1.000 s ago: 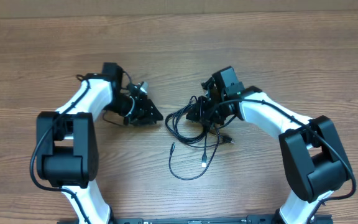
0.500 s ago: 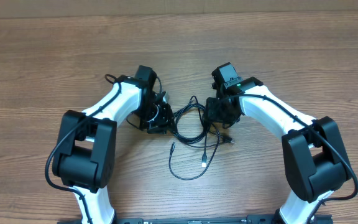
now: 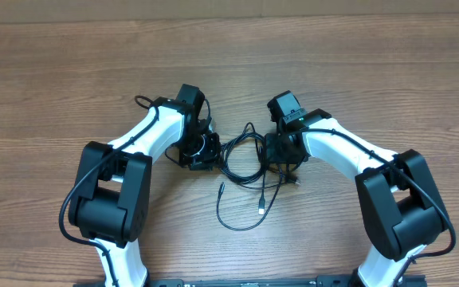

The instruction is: Untangle cables

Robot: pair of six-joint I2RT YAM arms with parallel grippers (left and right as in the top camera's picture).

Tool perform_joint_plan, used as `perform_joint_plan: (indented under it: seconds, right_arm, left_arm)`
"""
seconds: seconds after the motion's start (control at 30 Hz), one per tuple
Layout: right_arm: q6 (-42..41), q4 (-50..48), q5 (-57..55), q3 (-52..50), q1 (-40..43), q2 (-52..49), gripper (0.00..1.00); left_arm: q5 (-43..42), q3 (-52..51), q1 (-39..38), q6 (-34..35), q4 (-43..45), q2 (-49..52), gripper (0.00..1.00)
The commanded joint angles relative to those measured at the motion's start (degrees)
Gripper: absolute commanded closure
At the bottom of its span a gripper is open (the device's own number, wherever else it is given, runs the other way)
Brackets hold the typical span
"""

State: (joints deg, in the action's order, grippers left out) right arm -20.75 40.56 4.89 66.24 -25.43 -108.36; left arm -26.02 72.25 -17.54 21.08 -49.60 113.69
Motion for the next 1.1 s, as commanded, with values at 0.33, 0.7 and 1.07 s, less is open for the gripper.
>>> perform_joint_plan:
  seconds: [0.33,0.7,1.07]
  right_arm:
    - [2.86,-0.09,-9.16,-1.05,0.00,0.66,0.59]
    - [3.30,-0.28,-19.50,-2.71,0.00,0.59,0.58]
    - [6.29,-2.60,-25.16,-2.97,0.11,0.55,0.57]
  left_arm:
    - [-4.55,-0.15,0.39,-0.94,1.60,-0.87,0.96]
    - [-46.49,3.37,15.80,-26.10,-7.28,-0.87,0.96]
    - [-36.15,3.34,26.23,-21.70,-9.20,-0.87,0.96]
